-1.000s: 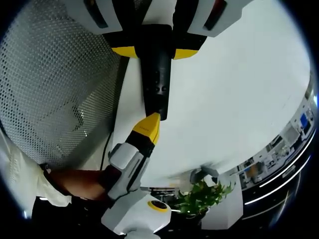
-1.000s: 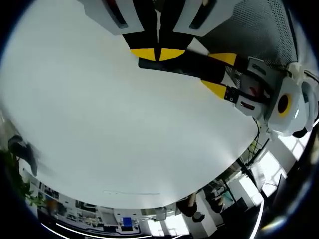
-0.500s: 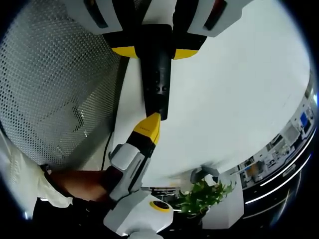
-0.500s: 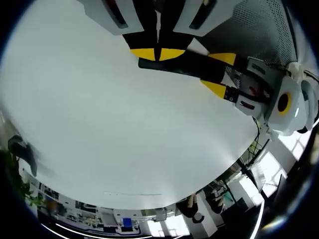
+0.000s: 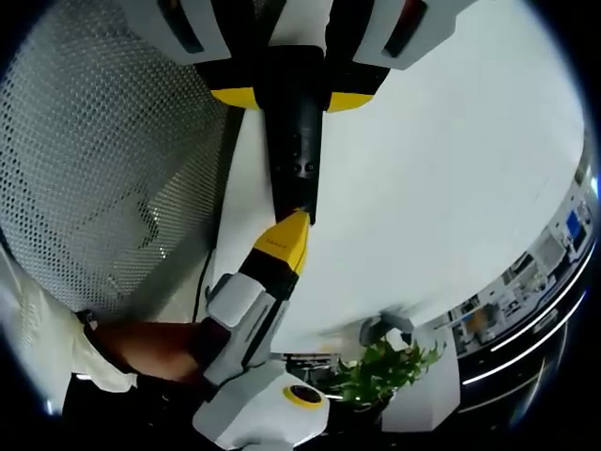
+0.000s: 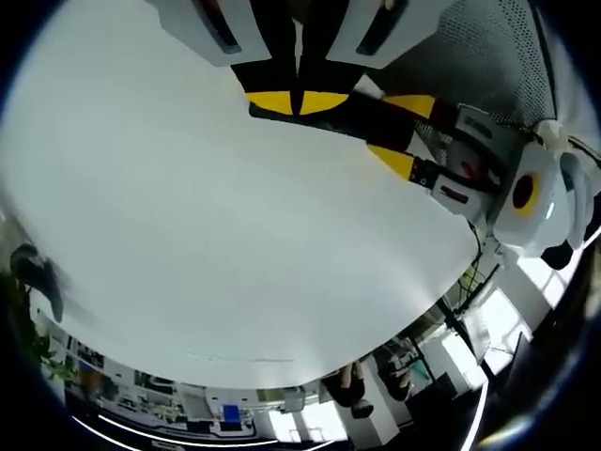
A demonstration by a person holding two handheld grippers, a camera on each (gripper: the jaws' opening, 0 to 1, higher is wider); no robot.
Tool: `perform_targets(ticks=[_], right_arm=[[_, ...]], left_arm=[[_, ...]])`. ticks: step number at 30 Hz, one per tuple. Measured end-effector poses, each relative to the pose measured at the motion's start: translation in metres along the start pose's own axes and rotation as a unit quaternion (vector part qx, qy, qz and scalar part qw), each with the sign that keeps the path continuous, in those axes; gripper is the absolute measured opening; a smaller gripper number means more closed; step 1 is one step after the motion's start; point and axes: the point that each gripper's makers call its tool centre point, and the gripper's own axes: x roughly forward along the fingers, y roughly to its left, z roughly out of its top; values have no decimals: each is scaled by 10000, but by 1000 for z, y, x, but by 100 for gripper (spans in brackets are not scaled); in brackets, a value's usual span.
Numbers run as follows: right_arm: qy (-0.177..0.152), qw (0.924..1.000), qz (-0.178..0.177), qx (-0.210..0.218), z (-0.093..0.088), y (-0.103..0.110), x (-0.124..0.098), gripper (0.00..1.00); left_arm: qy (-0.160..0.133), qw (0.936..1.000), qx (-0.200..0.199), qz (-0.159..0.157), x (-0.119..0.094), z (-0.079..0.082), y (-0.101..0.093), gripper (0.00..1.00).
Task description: Press the specified remote control buttons in sequence, fully releasing each button before pressing the next.
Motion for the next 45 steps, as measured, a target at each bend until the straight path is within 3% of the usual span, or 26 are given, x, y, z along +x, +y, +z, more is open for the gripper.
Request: perform_targets(ticks=[4,8,10,12,45], right_arm=[[198,9997,73,94,-6,3,1,0],[159,9997,99,131,-5,3,1,0],[415,9991,-37,102,-16,-2,3,0],[244,9996,43,96,-10,0,7,0],[234,9997,14,19,-8,0,4,0]], left_arm=[[-7,10000,-5,-7,0,0,-1,24],[-7,10000,9,-3,0,0,-1,24],[-5,10000,5,-4,0,0,-1,24],[-7,10000,9,-1,0,0,-1,24],[-48,10000,12,-3,0,0,-1,25]])
